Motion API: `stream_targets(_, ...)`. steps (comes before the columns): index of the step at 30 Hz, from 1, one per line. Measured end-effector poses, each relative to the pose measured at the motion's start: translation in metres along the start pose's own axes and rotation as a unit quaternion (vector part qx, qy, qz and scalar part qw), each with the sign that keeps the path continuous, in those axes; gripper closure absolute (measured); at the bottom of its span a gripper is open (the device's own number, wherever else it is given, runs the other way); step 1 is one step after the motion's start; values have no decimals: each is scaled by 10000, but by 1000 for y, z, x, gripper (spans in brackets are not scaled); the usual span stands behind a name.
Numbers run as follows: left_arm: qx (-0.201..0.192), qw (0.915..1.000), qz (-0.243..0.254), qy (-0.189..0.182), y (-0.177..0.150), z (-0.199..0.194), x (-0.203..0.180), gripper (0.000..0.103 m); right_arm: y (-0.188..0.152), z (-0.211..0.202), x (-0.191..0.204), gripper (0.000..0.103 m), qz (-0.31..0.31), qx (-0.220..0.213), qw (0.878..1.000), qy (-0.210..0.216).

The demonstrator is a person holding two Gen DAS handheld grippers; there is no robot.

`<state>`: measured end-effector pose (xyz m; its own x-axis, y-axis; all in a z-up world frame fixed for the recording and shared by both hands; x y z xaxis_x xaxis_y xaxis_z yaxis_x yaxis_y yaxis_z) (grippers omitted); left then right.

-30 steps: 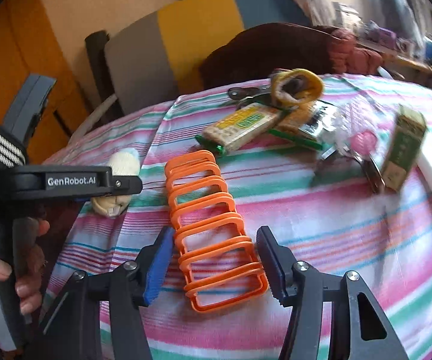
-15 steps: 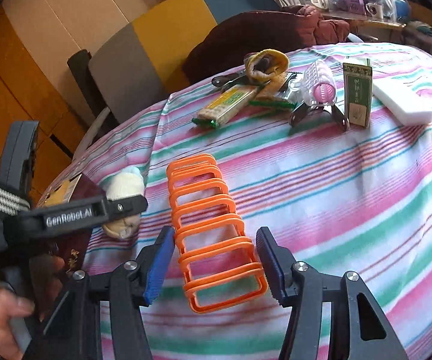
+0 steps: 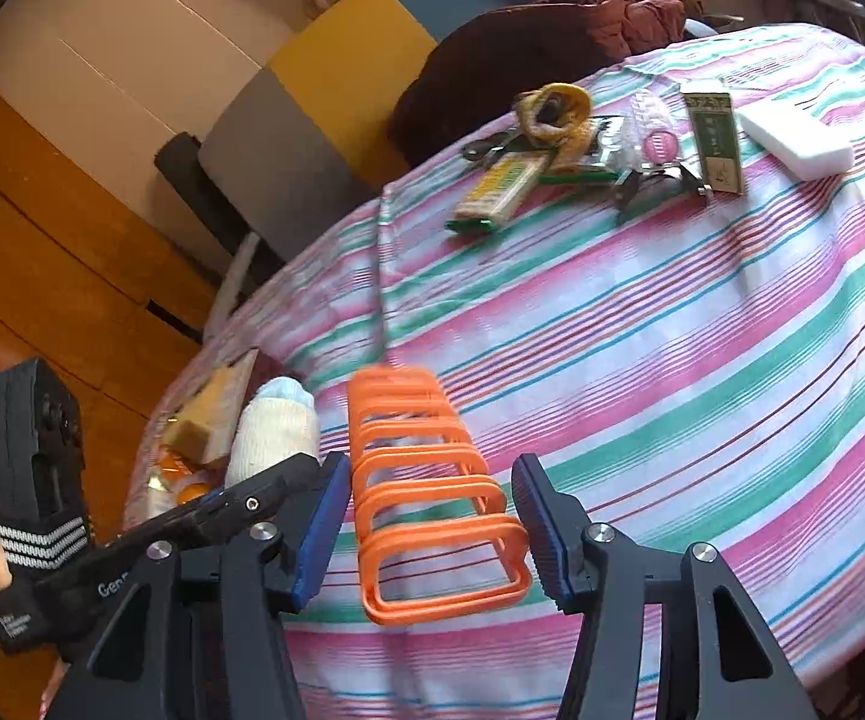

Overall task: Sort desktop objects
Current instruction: 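Grasp the cream knit roll with the left tool while the right tool grasps the orange rack, then carry the knit roll and orange rack into the gold tray and open both tools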

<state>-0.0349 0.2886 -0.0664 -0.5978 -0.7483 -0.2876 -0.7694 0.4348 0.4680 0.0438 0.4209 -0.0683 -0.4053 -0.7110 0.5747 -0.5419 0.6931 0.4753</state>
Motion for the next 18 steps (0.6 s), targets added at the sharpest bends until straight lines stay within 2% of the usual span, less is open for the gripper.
stream_targets(2,-124,9999,-12,-19,0,-15,7,49,-3,-2,14,53,-24,19,9999,143)
stream_targets(4,-224,9997,-47,-35,-2,-29,17,49,-5,-1,28,53,-121,71,9997,212)
stream_targets(8,-334,9989,-312,-44,-7,-45,44,49,-14,11,47,53,-485,148,9987,-8)
stream_targets(12,-447,9965,-699,-80,-13,-59,75,49,-21,17,49,53,-360,237,9991,38)
stream_targets(18,-672,9892,-1252,-360,-16,-80,108,49,-9,-1,65,53,-314,-18,9994,175)
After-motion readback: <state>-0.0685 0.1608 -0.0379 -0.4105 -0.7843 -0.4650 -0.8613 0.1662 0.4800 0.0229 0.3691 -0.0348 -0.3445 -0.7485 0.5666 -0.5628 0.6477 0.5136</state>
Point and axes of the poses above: each gripper's, at about its wrist camera, not at the fingertips, and z roughly the way its jaws point, x to its left, y to its top, the point moved 6 cm from there along z, roughly the way its jaws point, and after that the axes turned 1 degree about z, right-handed, at the moved point
